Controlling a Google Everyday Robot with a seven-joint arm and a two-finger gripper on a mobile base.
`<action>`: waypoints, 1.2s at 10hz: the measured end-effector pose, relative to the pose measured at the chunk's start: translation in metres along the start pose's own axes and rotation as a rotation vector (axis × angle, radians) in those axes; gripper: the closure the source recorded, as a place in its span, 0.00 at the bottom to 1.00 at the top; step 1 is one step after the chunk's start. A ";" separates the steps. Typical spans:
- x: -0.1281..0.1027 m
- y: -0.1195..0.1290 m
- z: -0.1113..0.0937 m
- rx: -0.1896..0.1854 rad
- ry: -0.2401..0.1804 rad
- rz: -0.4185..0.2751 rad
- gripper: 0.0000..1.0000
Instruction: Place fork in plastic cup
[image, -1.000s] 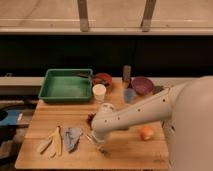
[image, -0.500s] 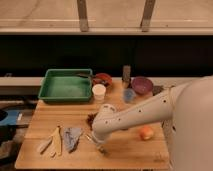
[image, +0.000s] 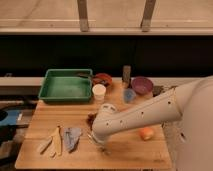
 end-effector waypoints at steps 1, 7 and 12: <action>-0.002 -0.001 -0.008 0.018 -0.016 -0.001 1.00; -0.014 -0.053 -0.053 0.041 -0.126 0.076 1.00; -0.036 -0.131 -0.111 -0.062 -0.222 0.164 1.00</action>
